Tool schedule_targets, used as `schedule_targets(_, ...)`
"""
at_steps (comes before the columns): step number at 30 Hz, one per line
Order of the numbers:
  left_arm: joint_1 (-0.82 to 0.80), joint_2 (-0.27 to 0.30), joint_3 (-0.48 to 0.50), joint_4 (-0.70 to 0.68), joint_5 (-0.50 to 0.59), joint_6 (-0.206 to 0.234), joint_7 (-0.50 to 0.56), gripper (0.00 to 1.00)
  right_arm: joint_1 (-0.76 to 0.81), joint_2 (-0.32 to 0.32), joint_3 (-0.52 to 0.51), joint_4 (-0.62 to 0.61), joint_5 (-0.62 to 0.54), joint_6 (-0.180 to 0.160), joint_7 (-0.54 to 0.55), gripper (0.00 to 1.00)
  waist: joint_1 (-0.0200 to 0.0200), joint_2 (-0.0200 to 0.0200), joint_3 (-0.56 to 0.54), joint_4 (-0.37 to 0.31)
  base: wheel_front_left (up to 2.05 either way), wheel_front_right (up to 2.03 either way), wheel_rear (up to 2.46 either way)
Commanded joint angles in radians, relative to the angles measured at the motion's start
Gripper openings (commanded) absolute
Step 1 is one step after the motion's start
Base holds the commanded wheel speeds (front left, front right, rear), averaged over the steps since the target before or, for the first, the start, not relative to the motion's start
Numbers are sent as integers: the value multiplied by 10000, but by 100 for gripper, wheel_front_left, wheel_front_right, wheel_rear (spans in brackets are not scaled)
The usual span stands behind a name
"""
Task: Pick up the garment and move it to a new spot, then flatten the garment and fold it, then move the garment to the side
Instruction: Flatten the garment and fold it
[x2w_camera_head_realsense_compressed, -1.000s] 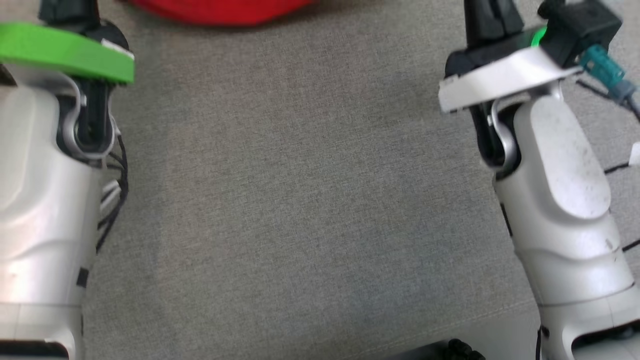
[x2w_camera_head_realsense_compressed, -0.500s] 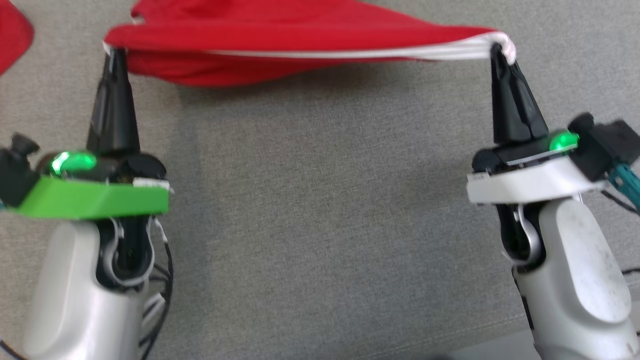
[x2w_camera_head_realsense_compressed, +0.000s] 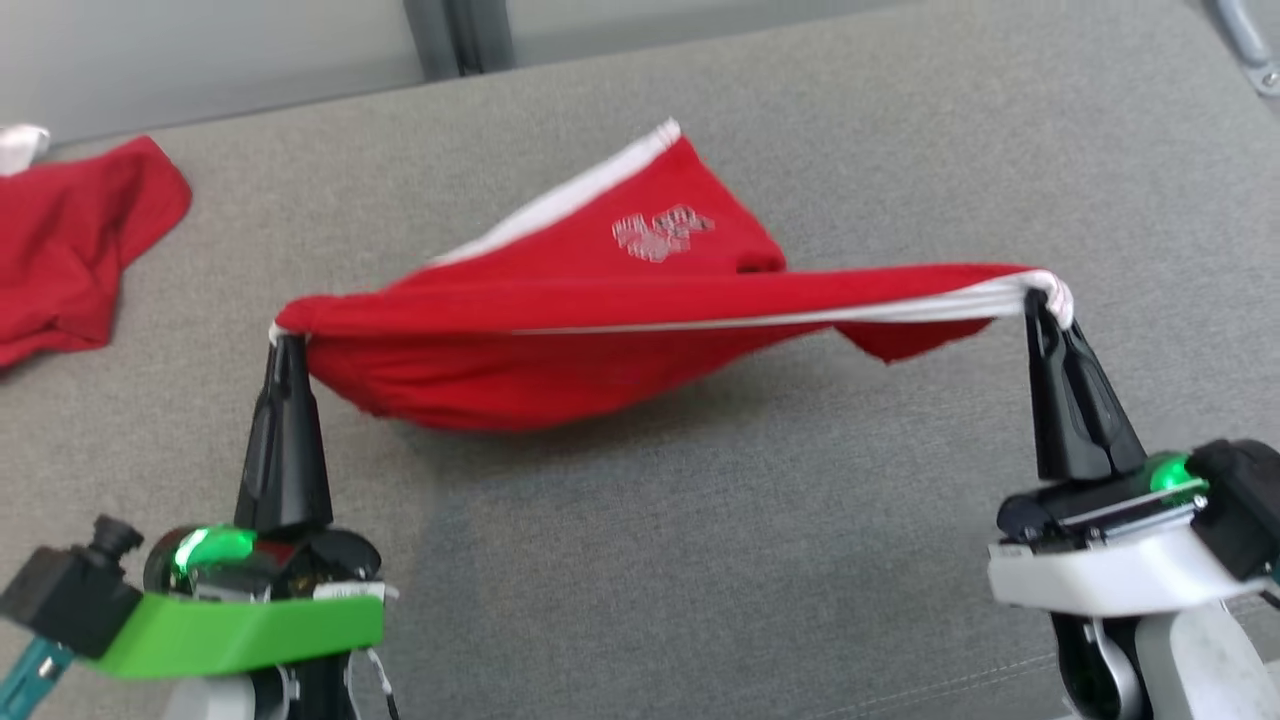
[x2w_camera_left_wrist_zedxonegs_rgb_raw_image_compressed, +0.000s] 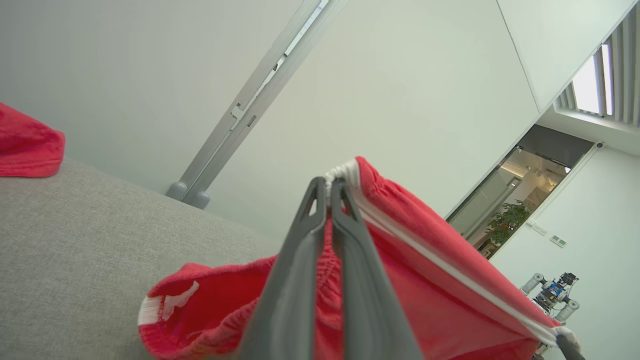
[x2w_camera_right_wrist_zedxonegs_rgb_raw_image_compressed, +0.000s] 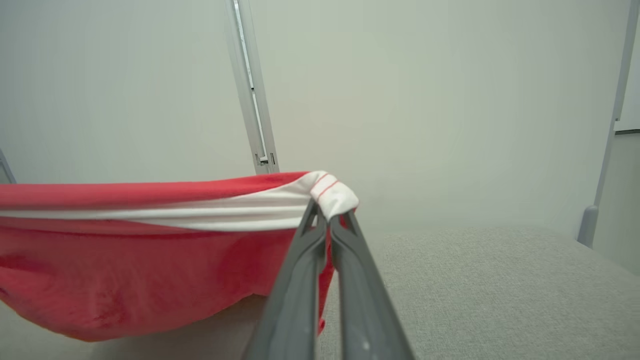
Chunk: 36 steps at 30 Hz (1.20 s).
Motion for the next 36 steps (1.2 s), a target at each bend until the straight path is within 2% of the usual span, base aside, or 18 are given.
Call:
schedule_targets(1,387,21,116,-181,48,40,-65,0,390,-148,-90,-217,-90,-45,-31,0,1,-1,-662,-102,0,0,0)
schedule_targets(8,1899,-168,35,-682,-9,40,-64,0,1665,-334,-83,-766,-169,-45,299,0,1,-1,-769,66,0,0,0)
schedule_targets(16,2271,-352,-353,386,-193,40,-64,0,1679,-382,-127,391,186,-45,348,0,1,-1,-512,731,0,0,0)
schedule_targets(24,1142,-462,-366,2296,-895,42,-69,0,249,-968,42,2039,370,-46,482,0,1,-1,-39,1375,0,0,0)
schedule_targets(29,-164,-461,-446,3576,-1825,544,-78,0,-1205,-1494,492,3063,532,-71,796,0,1,-1,389,1702,0,0,0)
schedule_targets(36,-1761,-465,-1086,4829,-2167,1154,-72,0,-3313,-2204,1523,4548,733,-63,1396,0,1,-1,932,2032,0,0,0)
